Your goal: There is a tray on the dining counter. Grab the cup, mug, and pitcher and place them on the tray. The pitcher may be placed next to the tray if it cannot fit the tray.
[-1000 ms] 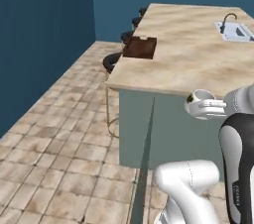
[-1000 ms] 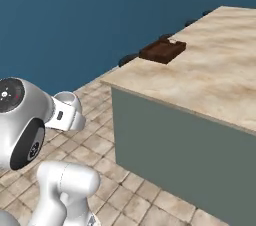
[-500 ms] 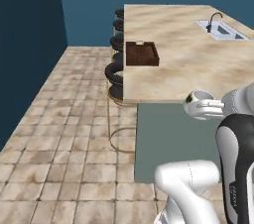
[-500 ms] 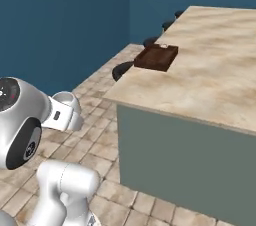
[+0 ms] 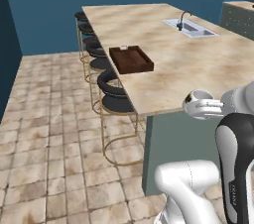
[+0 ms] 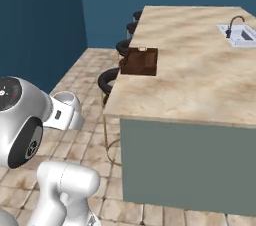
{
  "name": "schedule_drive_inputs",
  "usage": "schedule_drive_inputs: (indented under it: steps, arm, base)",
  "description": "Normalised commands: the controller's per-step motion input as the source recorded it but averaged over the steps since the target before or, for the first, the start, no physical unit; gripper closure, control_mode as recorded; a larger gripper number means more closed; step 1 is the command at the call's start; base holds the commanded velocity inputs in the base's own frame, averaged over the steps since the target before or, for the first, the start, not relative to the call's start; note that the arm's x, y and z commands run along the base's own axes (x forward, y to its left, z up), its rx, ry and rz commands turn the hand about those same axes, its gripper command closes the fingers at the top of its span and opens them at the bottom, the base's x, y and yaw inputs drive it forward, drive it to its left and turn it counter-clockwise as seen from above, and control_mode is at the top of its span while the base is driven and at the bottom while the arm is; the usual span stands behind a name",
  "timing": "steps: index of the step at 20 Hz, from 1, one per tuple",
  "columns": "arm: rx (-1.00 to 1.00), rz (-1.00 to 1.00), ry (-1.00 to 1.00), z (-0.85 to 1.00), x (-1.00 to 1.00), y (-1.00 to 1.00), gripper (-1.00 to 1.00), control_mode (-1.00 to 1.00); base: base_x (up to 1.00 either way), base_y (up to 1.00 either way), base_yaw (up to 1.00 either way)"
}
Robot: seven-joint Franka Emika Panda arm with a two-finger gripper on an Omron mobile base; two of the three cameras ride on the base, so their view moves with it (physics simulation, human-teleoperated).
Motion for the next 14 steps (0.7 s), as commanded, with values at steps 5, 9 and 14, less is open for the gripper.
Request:
schedule_drive_inputs:
  steps: [5, 9, 14]
  arm:
    - [0.00, 0.00, 0.00, 0.00, 0.00, 0.00, 1.00, 1.00]
    - [0.00, 0.00, 0.00, 0.00, 0.00, 0.00, 1.00, 1.00]
    - [0.00, 0.00, 0.00, 0.00, 0.00, 0.00, 1.00, 1.00]
  base:
    - [0.14, 0.72, -0.56]
    - [0.02, 0.73, -0.53]
    - [0.01, 0.92, -0.44]
